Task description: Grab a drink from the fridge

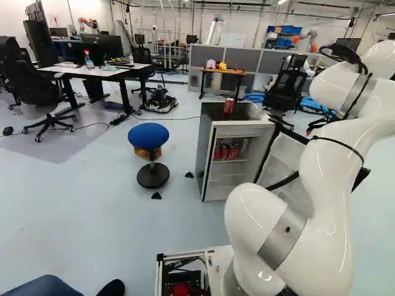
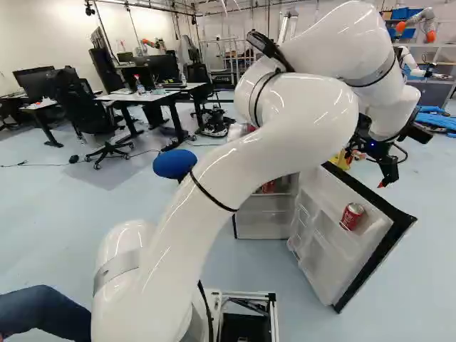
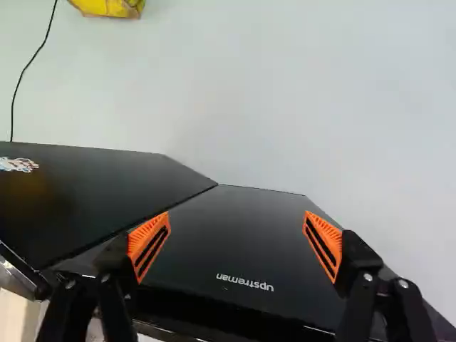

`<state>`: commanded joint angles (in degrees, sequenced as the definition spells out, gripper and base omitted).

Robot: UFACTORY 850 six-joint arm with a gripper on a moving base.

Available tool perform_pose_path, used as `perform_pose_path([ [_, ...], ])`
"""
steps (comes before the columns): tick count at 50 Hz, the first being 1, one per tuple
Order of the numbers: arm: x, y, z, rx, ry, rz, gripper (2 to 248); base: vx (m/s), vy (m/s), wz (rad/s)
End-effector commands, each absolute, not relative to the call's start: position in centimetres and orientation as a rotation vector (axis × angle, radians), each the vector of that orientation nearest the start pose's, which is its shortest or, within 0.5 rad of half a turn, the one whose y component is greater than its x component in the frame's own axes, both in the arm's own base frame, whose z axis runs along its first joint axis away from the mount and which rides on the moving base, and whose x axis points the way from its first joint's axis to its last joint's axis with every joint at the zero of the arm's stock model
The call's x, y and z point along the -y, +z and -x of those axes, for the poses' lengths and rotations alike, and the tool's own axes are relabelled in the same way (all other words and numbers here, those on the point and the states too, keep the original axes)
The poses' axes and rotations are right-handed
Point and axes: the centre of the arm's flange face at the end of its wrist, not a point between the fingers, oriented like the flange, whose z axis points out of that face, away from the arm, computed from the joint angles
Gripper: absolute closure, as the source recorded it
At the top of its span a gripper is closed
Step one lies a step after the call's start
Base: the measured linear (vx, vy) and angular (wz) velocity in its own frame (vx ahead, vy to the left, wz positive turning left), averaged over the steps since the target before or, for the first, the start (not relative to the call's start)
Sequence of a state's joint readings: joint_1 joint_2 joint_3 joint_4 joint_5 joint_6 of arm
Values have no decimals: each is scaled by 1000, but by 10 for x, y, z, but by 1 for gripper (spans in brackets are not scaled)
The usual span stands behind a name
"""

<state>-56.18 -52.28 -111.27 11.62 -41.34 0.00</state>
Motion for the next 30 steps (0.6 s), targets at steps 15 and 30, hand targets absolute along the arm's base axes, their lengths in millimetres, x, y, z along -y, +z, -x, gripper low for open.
perform_pose_path([
  [15, 649, 426, -442, -1648, -555, 2631, 3, 0, 0, 0],
  [30, 651, 413, -444, -1648, -535, 2629, 3, 0, 0, 0],
])
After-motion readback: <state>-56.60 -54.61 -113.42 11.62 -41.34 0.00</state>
